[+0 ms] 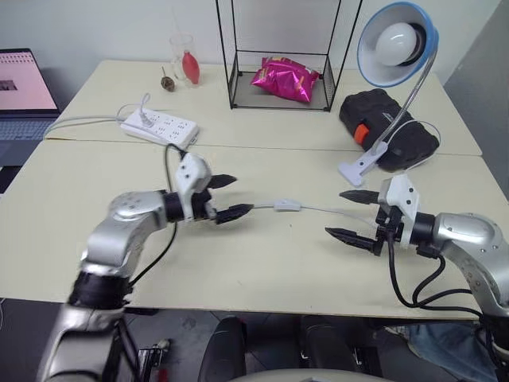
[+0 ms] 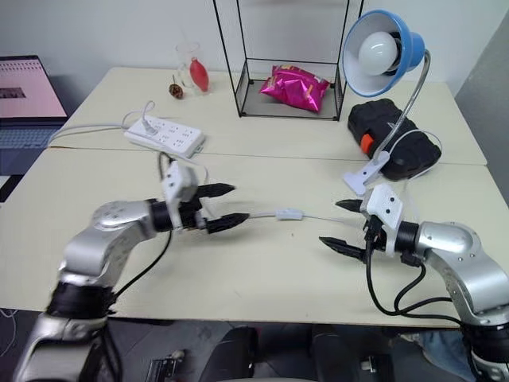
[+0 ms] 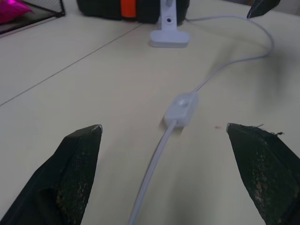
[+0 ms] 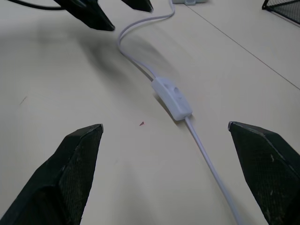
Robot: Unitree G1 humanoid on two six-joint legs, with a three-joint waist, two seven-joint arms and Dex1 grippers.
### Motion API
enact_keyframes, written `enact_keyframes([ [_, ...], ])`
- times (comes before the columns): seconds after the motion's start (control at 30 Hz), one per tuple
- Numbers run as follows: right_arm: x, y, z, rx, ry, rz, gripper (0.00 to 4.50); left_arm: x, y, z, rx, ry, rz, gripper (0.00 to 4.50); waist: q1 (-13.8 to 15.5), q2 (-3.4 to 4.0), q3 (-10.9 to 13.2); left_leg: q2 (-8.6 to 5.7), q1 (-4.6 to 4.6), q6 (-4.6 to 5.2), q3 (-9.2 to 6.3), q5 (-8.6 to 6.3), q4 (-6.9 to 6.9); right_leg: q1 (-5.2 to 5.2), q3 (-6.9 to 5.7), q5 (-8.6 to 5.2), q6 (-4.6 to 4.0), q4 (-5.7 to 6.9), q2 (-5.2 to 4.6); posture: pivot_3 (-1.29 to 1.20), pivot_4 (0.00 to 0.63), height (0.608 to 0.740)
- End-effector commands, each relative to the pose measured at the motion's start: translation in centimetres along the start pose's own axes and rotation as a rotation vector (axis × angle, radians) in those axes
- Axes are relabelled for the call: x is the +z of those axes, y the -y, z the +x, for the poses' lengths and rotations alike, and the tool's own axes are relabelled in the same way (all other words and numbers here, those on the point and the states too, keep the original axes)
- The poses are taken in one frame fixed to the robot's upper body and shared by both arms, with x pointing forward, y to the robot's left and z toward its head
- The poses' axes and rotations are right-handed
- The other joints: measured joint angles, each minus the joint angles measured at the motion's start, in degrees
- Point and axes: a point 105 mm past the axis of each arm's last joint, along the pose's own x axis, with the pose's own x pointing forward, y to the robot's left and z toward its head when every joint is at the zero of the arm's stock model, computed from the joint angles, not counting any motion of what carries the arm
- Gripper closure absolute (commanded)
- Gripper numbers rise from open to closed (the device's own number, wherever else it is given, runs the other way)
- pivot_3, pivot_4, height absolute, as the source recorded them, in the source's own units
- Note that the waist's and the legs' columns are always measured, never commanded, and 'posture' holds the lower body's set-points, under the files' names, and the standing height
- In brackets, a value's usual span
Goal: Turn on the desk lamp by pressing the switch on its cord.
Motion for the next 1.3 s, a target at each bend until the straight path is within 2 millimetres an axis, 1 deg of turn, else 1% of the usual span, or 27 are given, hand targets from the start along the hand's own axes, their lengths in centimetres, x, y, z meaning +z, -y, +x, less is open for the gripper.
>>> enact_keyframes([
  [0.03,1.1,-1.3,-0.4,-0.025,0.032,0.019,0.00,0.0,-0.4,2.2,-0.091,-0.021,-0.013,0.07,-0.16,-0.02,0.01,0.01,0.00,0.00,-0.01,0.00,0.00,-0.01,0.00,0.00,0.00,0.00,0.03,0.00,0.150,0.740],
  [0.13,0.8,-1.8,-0.8,-0.067,0.021,0.040,0.00,-0.4,-0.6,4.1,-0.162,-0.060,-0.030,0.07,-0.15,-0.02,0.00,0.05,-0.02,0.00,-0.05,0.00,-0.04,-0.04,-0.02,-0.01,0.00,0.01,0.11,0.00,0.150,0.740],
  [0.3,0.9,-2.5,-1.1,-0.091,0.013,0.046,0.00,-1.6,-0.9,5.1,-0.218,-0.131,-0.030,0.07,-0.39,-0.02,0.00,0.03,-0.02,0.00,-0.02,0.00,-0.04,-0.04,0.02,-0.01,0.00,0.00,0.09,0.00,0.150,0.740],
  [0.57,0.9,-2.6,-1.4,-0.110,0.005,0.054,0.00,-2.6,-1.1,5.5,-0.261,-0.185,-0.046,0.07,-0.17,-0.05,-0.01,0.02,-0.03,0.01,-0.04,0.00,0.00,-0.02,0.00,-0.02,0.02,0.00,0.10,0.00,0.150,0.740],
  [0.8,0.8,-2.8,-1.4,-0.108,0.003,0.058,0.00,-2.4,-1.3,6.0,-0.265,-0.183,-0.037,0.07,-0.08,-0.06,-0.02,0.01,-0.03,0.01,-0.05,0.00,0.01,-0.01,0.00,-0.01,0.05,0.00,0.10,0.00,0.150,0.740],
  [0.87,0.7,-2.7,-1.4,-0.107,0.002,0.057,0.00,-2.3,-1.4,6.2,-0.260,-0.173,-0.036,0.43,-0.04,-0.06,-0.02,0.01,-0.02,0.01,-0.06,0.00,0.02,0.00,0.00,0.00,0.06,0.00,0.10,0.00,0.150,0.740],
  [0.9,0.7,-2.7,-1.4,-0.107,0.002,0.057,0.00,-2.2,-1.4,6.3,-0.258,-0.167,-0.036,0.51,-0.03,-0.07,-0.03,0.01,-0.02,0.01,-0.06,0.00,0.02,0.00,0.00,0.00,0.06,0.00,0.10,0.00,0.150,0.740],
  [0.93,0.7,-2.8,-1.4,-0.106,0.002,0.058,0.00,-2.1,-1.4,6.4,-0.258,-0.164,-0.034,0.78,-0.04,-0.07,-0.02,0.01,-0.02,0.01,-0.05,0.00,0.03,0.00,0.00,0.00,0.06,0.00,0.10,0.00,0.150,0.740],
  [1.13,0.6,-2.9,-1.4,-0.102,0.000,0.061,0.00,-2.0,-1.2,6.8,-0.267,-0.153,-0.022,2.06,-0.08,-0.07,-0.02,0.01,-0.05,0.01,-0.05,0.00,0.00,-0.01,0.00,0.00,0.07,-0.01,0.10,0.00,0.150,0.740],
  [1.17,0.6,-2.9,-1.4,-0.102,0.000,0.061,0.00,-2.1,-1.1,6.8,-0.269,-0.151,-0.019,2.19,-0.08,-0.07,-0.02,0.01,-0.05,0.01,-0.05,0.00,0.00,-0.01,0.00,0.00,0.07,-0.01,0.10,0.00,0.150,0.740],
  [1.2,0.6,-2.9,-1.4,-0.102,-0.001,0.061,0.00,-2.0,-1.1,6.8,-0.268,-0.148,-0.015,2.48,-0.08,-0.07,-0.02,0.01,-0.05,0.01,-0.05,0.00,-0.01,-0.02,0.00,0.00,0.07,-0.01,0.10,0.00,0.150,0.740],
  [1.3,0.5,-2.9,-1.4,-0.101,-0.004,0.061,0.00,-2.0,-1.1,6.9,-0.266,-0.142,0.002,3.10,-0.11,-0.07,-0.02,0.01,-0.05,0.01,-0.06,0.00,-0.01,-0.02,0.00,0.00,0.07,-0.01,0.10,0.00,0.150,0.740],
])
